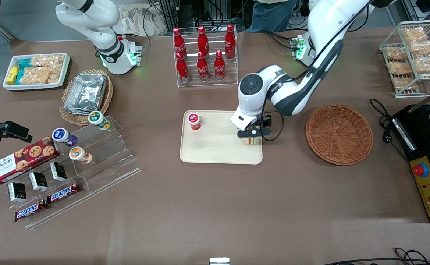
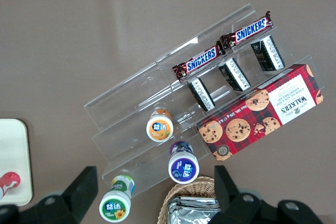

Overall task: Place sandwich from basket to tray
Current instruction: 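Lower the sandwich onto the tray and open the left gripper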

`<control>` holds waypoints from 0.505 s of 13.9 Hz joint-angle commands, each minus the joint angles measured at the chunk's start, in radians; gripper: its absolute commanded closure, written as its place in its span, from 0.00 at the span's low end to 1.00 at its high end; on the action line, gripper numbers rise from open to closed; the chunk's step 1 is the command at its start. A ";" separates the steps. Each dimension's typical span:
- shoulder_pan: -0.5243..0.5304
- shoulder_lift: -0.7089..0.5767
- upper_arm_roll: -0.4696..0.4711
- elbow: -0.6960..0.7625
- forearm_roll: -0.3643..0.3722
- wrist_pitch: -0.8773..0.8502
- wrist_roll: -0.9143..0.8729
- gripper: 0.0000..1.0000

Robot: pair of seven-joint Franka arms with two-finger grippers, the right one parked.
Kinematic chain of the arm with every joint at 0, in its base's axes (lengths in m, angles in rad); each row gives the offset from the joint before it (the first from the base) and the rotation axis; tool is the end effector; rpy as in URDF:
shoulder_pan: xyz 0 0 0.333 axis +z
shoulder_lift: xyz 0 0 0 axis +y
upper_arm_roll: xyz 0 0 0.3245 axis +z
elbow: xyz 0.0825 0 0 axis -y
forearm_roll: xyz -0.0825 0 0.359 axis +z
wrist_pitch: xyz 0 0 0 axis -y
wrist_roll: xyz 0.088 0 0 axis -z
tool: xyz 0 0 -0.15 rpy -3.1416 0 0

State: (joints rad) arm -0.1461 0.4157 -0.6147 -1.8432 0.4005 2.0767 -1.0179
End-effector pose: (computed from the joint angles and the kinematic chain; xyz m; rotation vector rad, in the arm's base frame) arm 0.4728 -0.3749 0.3085 -3.0069 -0.1111 -0.0382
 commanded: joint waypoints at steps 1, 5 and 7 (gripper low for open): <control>-0.026 0.027 -0.020 0.293 -0.032 -0.322 0.004 0.00; 0.014 -0.029 -0.016 0.415 -0.119 -0.457 0.108 0.00; 0.130 -0.099 -0.019 0.414 -0.190 -0.478 0.230 0.00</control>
State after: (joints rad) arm -0.1143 0.3811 -0.6324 -1.4349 0.2844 1.6333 -0.9034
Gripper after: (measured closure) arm 0.000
